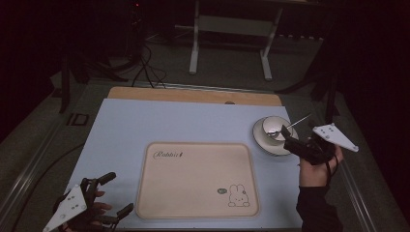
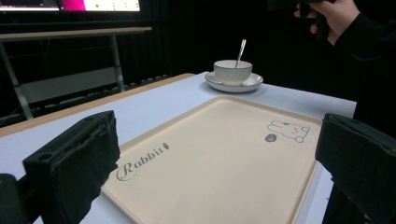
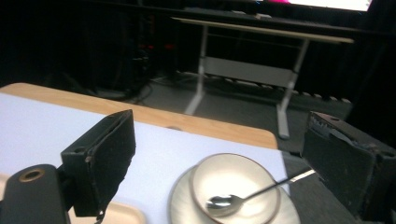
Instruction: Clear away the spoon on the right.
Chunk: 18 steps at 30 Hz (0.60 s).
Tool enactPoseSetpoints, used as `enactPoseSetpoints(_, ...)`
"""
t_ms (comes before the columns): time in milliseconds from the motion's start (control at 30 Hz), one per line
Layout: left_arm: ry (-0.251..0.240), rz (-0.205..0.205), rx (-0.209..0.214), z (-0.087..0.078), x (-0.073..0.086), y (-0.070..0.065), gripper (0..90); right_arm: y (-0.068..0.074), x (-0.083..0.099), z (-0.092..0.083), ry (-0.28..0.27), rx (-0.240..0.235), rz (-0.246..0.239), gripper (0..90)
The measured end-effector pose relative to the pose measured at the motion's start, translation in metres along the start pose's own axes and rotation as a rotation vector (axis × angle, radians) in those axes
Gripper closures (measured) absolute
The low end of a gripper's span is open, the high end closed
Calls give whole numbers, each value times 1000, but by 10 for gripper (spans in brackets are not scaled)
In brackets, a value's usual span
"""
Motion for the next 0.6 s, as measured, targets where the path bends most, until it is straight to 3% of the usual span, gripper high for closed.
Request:
enactPoseSetpoints(100,-1,-3,3,0,0,0,0,-16,1,12,24,43,41,100)
enactPoseSetpoints(600,7,0,6,0,0,0,0,-58,9,43,104,90,108,110)
Point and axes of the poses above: each handheld gripper's, and its own axes: z roughly forward along the jaws, x roughly out of its underside, y roughly to its left, the point moved 3 cm from there along z, roughly forward along the jaws, and after that the axes turned 4 degrees about x, right-handed, at the moved point
